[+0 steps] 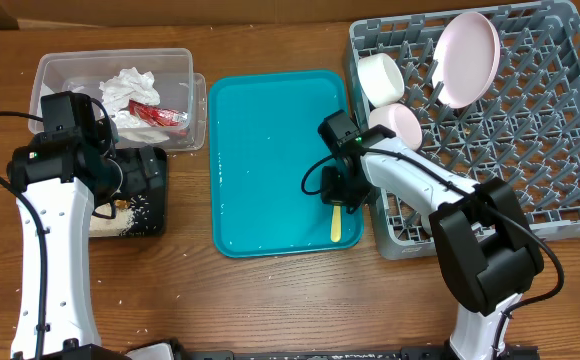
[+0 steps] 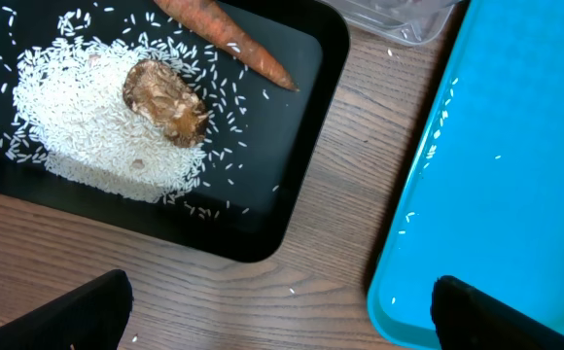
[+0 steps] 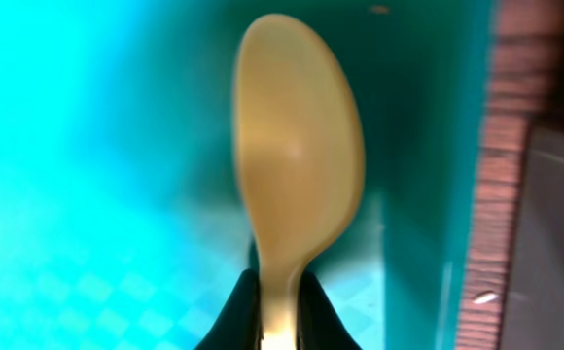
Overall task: Sort waste into correct bins and load items into the dishwasher
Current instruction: 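Carry the yellow spoon right and lay it in the rack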
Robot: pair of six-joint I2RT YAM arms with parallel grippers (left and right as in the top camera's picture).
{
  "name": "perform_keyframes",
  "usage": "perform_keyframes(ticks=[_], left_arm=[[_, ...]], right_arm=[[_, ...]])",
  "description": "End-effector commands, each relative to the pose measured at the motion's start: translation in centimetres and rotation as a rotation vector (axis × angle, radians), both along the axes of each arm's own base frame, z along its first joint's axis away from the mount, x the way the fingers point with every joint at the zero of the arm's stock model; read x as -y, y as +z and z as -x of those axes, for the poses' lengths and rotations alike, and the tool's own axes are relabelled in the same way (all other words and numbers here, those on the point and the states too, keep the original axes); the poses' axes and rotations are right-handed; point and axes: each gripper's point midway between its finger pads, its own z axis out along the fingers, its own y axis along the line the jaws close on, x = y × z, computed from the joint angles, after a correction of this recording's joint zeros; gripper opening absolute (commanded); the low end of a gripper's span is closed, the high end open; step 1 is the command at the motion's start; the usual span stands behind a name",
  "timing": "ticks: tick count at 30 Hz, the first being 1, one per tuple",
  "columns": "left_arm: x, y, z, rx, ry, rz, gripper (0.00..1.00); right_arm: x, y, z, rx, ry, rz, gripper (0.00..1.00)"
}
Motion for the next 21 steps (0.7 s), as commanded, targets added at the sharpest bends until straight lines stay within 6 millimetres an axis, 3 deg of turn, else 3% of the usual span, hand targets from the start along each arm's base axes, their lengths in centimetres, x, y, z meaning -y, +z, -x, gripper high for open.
perform_keyframes(ticks=[1, 3, 6, 10, 12, 14, 16, 18, 21], left_arm=[[0.0, -0.1, 0.0, -0.001, -0.018, 0.001, 1.00], [0.0, -0.1, 0.0, -0.001, -0.018, 0.001, 1.00], [0.0, -0.1, 0.0, -0.001, -0.018, 0.001, 1.00], [0.0, -0.1, 0.0, -0.001, -0.018, 0.001, 1.00], [0.0, -0.1, 0.0, -0.001, -0.018, 0.001, 1.00], [0.0, -0.1, 0.0, -0.001, -0.018, 0.001, 1.00], [0.0, -0.1, 0.0, -0.001, -0.018, 0.001, 1.00], [0.0, -0.1, 0.0, -0.001, -0.018, 0.001, 1.00], [0.0, -0.1, 0.0, -0.001, -0.018, 0.001, 1.00]], right_arm=[[-1.0, -0.2, 0.2, -0.010, 0.045, 0.008, 0.04], [-1.5, 1.2, 0.0, 0.006, 0.072, 0.000, 0.04], [-2.6, 5.6, -0.8, 0.076, 0.121, -0.035, 0.04], [-3.3, 14.4, -2.0, 0.232, 0.131, -0.117, 0.04], [-2.6, 18.9, -2.5, 0.317, 0.091, -0.163, 0.04], [-0.2, 22.8, -3.2, 0.404, -0.006, -0.179, 0.04], [3.6, 24.9, -3.8, 0.462, -0.149, -0.149, 0.04], [8.2, 25.5, -3.9, 0.468, -0.337, -0.082, 0.04], [14.7, 24.4, -3.3, 0.402, -0.637, 0.031, 0.04]])
